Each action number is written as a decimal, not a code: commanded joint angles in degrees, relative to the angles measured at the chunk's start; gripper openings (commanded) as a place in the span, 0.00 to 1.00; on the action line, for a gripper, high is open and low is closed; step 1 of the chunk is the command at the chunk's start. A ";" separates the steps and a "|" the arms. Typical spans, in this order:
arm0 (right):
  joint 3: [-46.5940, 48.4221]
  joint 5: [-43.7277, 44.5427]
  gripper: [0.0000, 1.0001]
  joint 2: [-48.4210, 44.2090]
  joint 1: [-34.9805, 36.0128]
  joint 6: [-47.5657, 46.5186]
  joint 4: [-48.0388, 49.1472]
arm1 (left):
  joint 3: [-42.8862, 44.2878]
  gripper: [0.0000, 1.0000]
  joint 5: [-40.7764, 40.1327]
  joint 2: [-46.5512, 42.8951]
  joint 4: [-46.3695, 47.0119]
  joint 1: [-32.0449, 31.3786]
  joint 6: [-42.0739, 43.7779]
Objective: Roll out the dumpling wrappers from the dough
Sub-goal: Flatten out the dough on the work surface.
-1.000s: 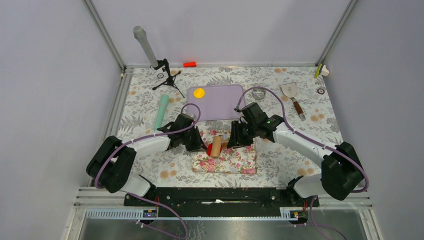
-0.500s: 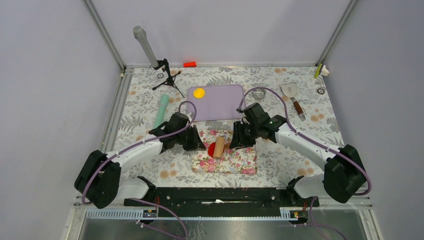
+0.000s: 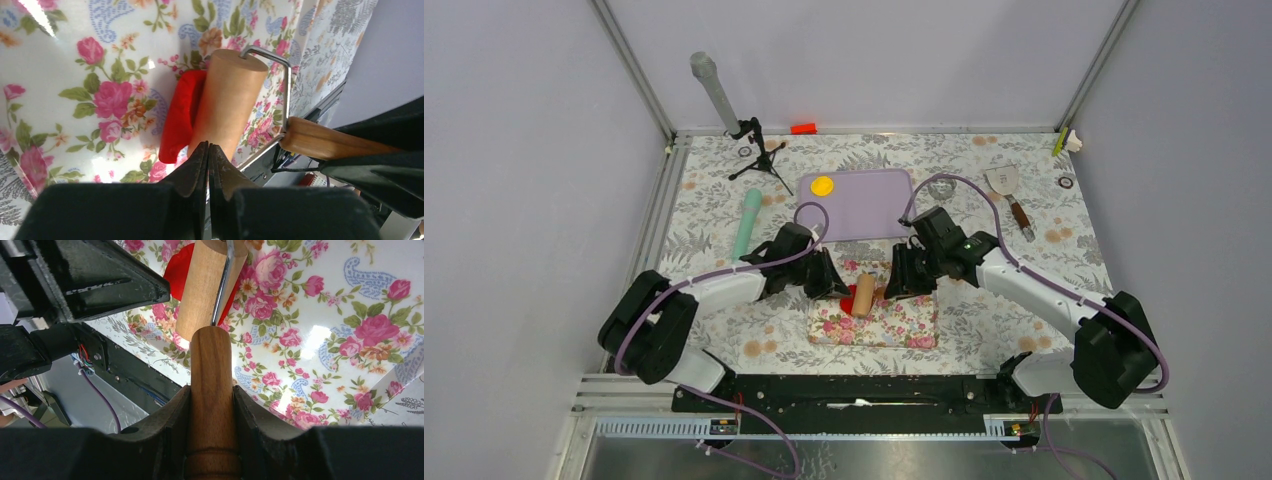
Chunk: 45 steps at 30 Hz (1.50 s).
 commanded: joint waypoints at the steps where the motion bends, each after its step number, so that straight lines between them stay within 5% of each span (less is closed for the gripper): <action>1: -2.68 4.54 0.00 -0.52 -0.34 -2.17 -6.82 | 2.89 0.05 0.78 2.38 3.39 -0.20 -0.39; 18: -2.30 6.57 0.00 -8.34 -1.29 -3.64 -16.98 | 3.89 0.03 -3.57 4.67 -0.08 -0.13 2.28; 26: 4.66 6.40 0.00 -8.81 -1.62 -3.23 -18.04 | 5.20 0.06 -2.61 -4.35 -2.11 -0.13 3.43; 34: 9.69 -0.64 0.00 -5.11 -1.76 0.32 -9.68 | 6.32 0.14 -6.78 -9.47 -9.36 2.96 4.98; 39: 10.78 -2.58 0.00 -1.28 -1.76 4.18 -7.01 | 0.04 0.31 -8.32 -10.68 -13.09 9.72 5.95; 45: 6.93 -1.12 0.00 0.07 -1.76 13.43 -0.91 | -4.90 0.32 -11.97 -9.32 -12.77 10.29 5.91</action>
